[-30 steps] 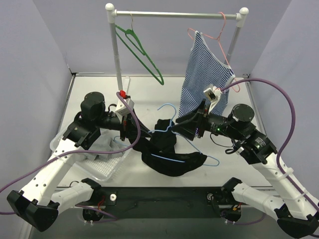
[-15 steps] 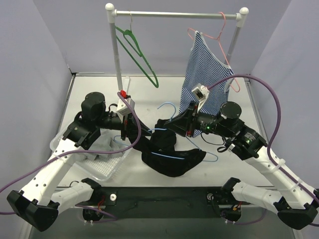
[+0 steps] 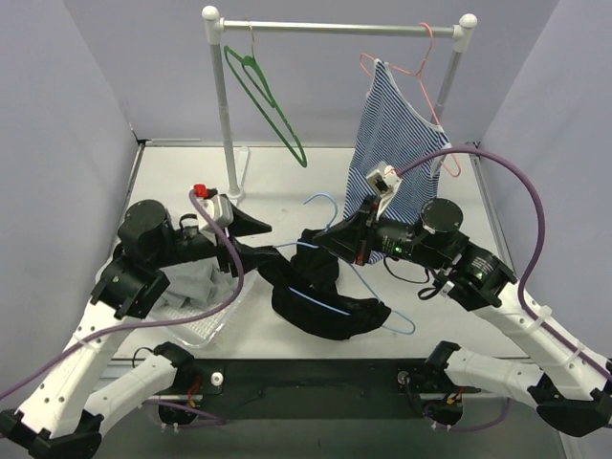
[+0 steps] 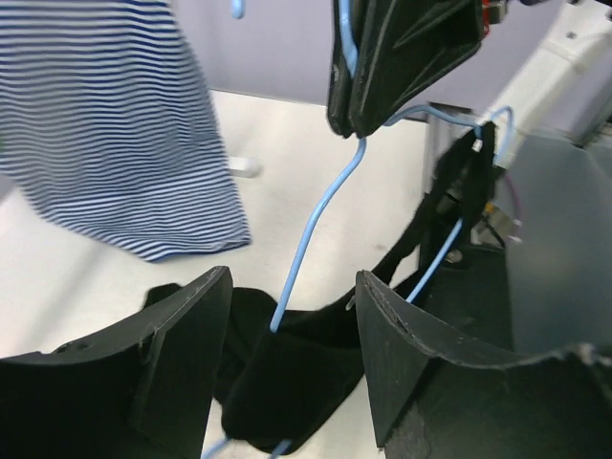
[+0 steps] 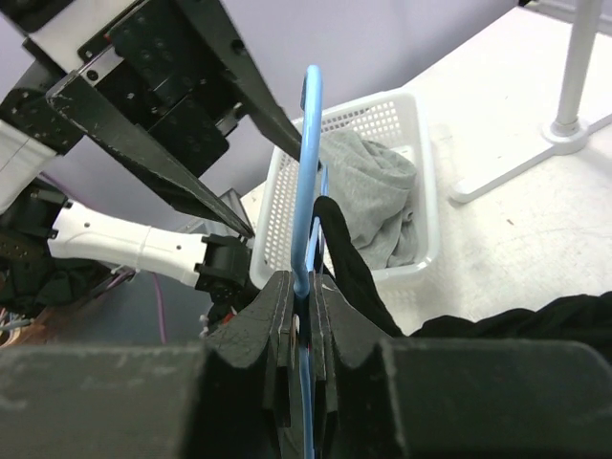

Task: Remove the tank top from the hanger

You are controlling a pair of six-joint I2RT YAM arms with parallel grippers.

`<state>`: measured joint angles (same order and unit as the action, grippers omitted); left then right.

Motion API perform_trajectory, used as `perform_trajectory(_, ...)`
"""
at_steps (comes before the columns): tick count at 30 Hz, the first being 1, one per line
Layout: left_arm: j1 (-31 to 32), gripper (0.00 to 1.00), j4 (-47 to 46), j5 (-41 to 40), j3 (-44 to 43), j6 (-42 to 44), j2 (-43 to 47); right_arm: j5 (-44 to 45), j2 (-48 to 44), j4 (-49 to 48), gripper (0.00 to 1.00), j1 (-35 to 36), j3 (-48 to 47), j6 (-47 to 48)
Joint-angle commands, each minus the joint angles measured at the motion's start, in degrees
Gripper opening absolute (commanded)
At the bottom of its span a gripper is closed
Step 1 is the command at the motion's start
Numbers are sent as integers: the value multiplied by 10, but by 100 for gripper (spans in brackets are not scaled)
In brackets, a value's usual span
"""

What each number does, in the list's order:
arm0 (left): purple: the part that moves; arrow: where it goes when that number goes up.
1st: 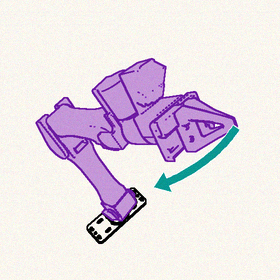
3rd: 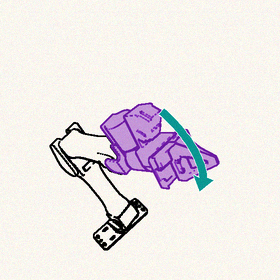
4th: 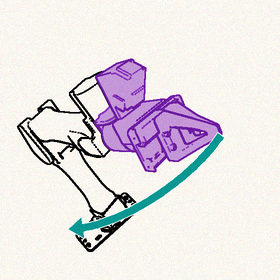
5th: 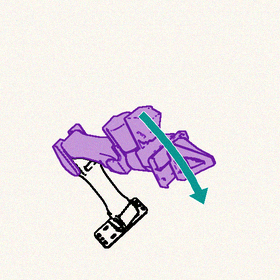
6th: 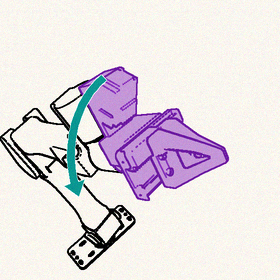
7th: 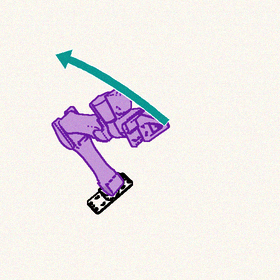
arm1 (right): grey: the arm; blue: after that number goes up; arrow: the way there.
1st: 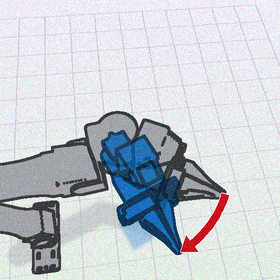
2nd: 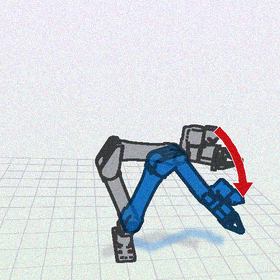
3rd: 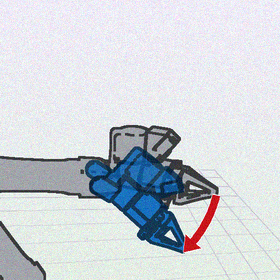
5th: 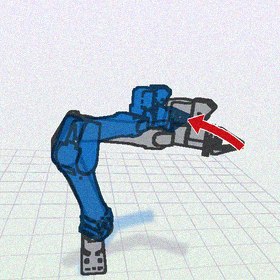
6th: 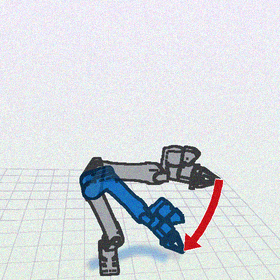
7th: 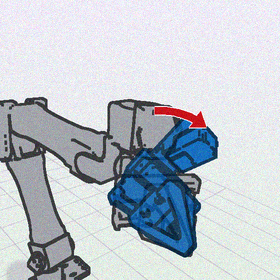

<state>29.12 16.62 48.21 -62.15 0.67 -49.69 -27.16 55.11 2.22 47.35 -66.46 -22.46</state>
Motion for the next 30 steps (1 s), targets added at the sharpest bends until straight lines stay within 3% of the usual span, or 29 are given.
perform_trajectory(1, -1, 65, 0, -132, 20, -4, 59, 46, -30, -25, 0, 5, -39, 15)
perform_trajectory(7, -1, 64, -18, -219, 70, -134, 94, 75, -40, -34, 0, 10, -32, 23)
perform_trajectory(12, 0, 66, -85, -208, 100, -226, 97, 100, -34, -42, 0, 14, -30, 31)
perform_trajectory(30, 1, 70, -217, -193, 189, -335, 86, 121, -48, -78, 0, 26, -2, 13)
